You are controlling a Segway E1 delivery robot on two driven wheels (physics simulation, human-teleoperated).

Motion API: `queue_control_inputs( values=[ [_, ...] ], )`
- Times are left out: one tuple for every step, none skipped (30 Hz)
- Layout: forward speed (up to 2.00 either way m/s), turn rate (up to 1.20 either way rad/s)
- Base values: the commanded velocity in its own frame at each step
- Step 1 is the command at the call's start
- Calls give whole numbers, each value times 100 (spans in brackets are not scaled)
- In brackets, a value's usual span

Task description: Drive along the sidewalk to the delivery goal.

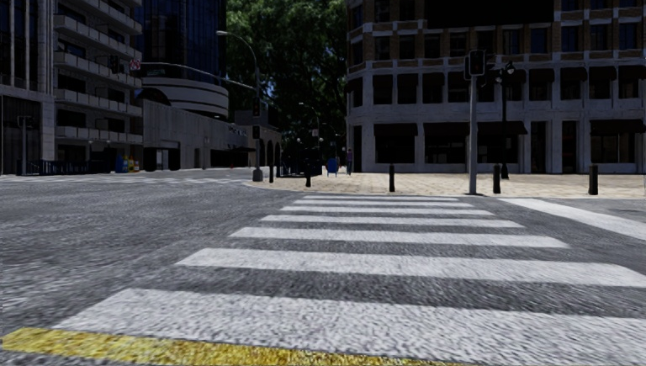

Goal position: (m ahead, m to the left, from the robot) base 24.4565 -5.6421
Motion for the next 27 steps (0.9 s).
queue_control_inputs(
  values=[
    [200,-30],
    [200,-31],
    [200,-31],
    [200,-31],
    [200,-24],
    [200,-3],
    [200,0],
    [200,0],
    [200,0],
    [200,0],
    [200,0],
    [200,0],
    [200,0],
    [200,0],
    [200,0],
    [200,0],
    [200,0],
    [200,-5],
    [200,-22],
    [200,-29],
    [200,-29],
    [200,-32],
    [200,-32],
    [200,-33],
    [200,-33],
    [200,-33],
    [200,-33]
  ],
)
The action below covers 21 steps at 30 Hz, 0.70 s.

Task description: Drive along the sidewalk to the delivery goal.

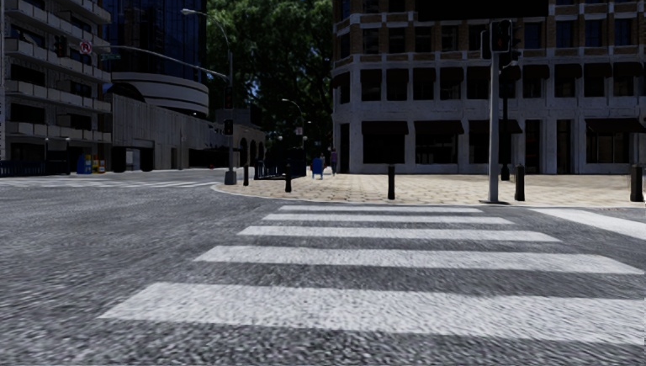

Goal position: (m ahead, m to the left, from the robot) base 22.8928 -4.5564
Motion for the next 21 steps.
queue_control_inputs(
  values=[
    [200,-33],
    [200,-33],
    [200,-30],
    [200,-15],
    [200,0],
    [200,0],
    [200,0],
    [200,0],
    [200,0],
    [200,0],
    [200,0],
    [200,0],
    [200,0],
    [200,0],
    [200,0],
    [200,0],
    [200,0],
    [200,0],
    [200,0],
    [200,0],
    [200,0]
  ],
)
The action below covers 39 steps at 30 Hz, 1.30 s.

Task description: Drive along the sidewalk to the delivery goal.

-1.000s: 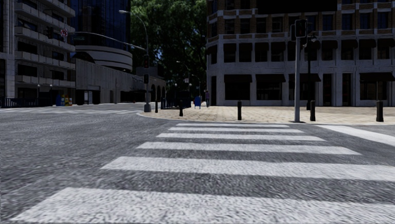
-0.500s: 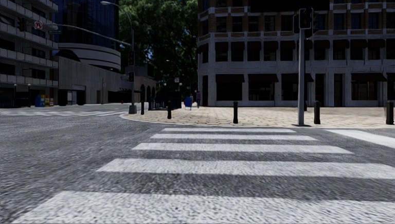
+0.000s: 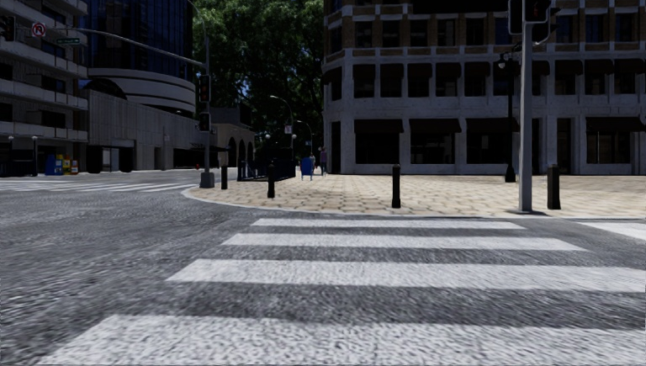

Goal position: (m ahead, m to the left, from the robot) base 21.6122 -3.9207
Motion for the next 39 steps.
queue_control_inputs(
  values=[
    [200,0],
    [200,0],
    [200,0],
    [200,0],
    [200,0],
    [200,0],
    [200,0],
    [200,0],
    [200,0],
    [200,0],
    [200,0],
    [200,0],
    [200,0],
    [200,0],
    [200,0],
    [200,0],
    [200,0],
    [200,0],
    [200,0],
    [200,0],
    [200,0],
    [200,0],
    [200,0],
    [200,0],
    [200,0],
    [200,0],
    [200,0],
    [200,0],
    [200,0],
    [200,0],
    [200,0],
    [200,0],
    [200,0],
    [200,0],
    [200,0],
    [200,0],
    [200,0],
    [200,0],
    [200,0]
  ],
)
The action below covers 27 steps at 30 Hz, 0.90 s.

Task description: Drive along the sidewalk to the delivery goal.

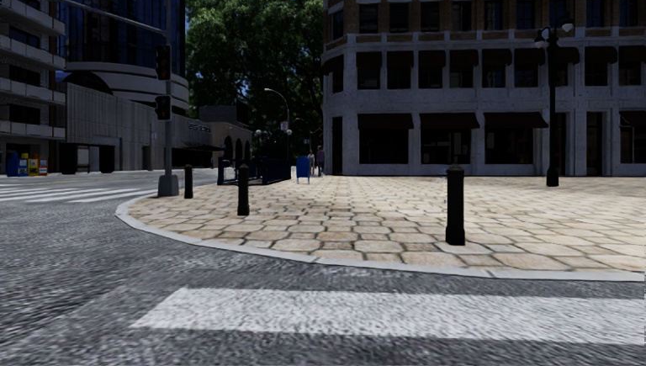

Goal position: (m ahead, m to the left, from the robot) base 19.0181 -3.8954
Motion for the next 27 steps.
queue_control_inputs(
  values=[
    [200,0],
    [200,0],
    [200,0],
    [200,0],
    [200,0],
    [200,0],
    [200,0],
    [200,0],
    [200,0],
    [200,0],
    [200,-14],
    [200,-23],
    [200,-23],
    [200,-28],
    [200,-30],
    [200,-30],
    [200,-30],
    [200,-31],
    [200,-31],
    [200,-31],
    [200,-31],
    [200,-31],
    [200,-31],
    [200,-31],
    [200,-33],
    [200,-33],
    [200,-33]
  ],
)
